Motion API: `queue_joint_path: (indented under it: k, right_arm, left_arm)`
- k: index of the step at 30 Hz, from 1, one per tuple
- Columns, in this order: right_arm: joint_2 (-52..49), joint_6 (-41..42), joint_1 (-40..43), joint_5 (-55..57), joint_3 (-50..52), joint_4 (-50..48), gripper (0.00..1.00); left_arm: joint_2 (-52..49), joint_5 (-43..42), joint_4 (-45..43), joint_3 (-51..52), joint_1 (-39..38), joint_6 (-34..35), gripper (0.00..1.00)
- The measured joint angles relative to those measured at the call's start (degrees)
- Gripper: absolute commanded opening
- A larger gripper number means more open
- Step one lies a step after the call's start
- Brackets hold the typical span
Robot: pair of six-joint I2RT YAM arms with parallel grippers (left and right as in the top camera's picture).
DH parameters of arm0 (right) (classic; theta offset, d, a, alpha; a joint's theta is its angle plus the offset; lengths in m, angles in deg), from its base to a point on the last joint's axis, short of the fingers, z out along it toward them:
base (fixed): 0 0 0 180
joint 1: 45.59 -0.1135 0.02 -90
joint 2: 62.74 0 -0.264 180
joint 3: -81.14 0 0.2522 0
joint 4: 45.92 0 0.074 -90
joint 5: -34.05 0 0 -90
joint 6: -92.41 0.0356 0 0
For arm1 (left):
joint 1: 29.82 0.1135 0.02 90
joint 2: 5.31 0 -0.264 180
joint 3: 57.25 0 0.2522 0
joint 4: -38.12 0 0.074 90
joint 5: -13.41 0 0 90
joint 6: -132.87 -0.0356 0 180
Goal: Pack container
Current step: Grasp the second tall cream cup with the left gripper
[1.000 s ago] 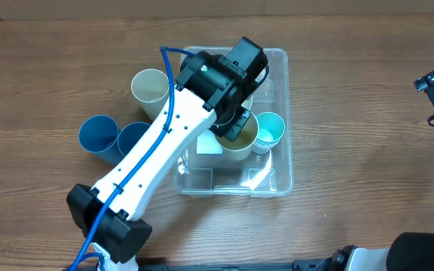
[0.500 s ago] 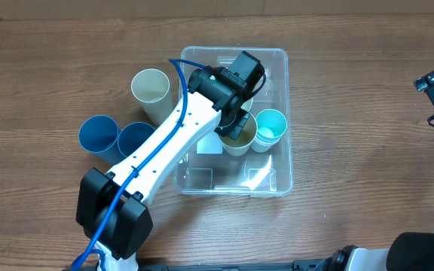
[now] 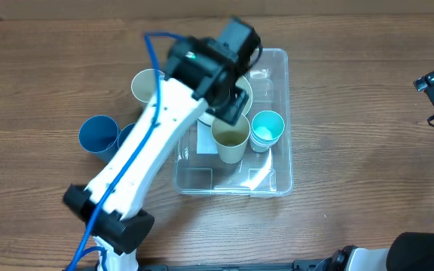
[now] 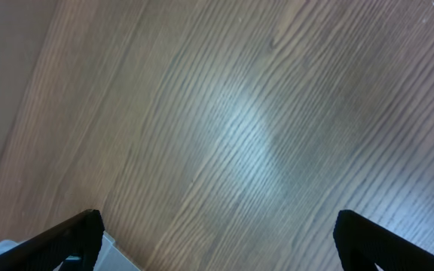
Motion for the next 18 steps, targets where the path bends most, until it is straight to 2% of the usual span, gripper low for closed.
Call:
queue_joint_path:
  k: [3, 5, 9, 12, 14, 18]
  right_arm:
    - [0.00, 0.00, 0.00, 0.00, 0.00, 0.00, 1.00]
    - [0.00, 0.00, -0.02, 0.00, 0.00, -0.02, 1.00]
    - [0.00, -0.02, 0.00, 0.00, 0.00, -0.02, 1.00]
    - [0.00, -0.02, 0.00, 0.00, 0.00, -0.02, 1.00]
    - [0.00, 0.00, -0.02, 0.00, 0.00, 0.00, 1.00]
    - [0.00, 0.00, 0.00, 0.00, 0.00, -0.02, 1.00]
  left_arm:
    - [0.37, 1.40, 4.83, -11.10, 2.43, -0.04, 0.81]
    - [1.14, 2.84, 5.97, -13.94, 6.71, -0.04, 0.80]
    - [0.70, 1.38, 5.92, -13.73, 18.49, -0.04, 0.74]
    - [-1.11, -4.17, 5.03, -12.24, 27.80, -1.05, 0.73]
    - [-3.41, -6.75, 5.01, -11.28, 30.99, -2.10, 0.69]
    - [-11.52, -11.67, 5.11, -9.94, 33.07, -6.03, 0.68]
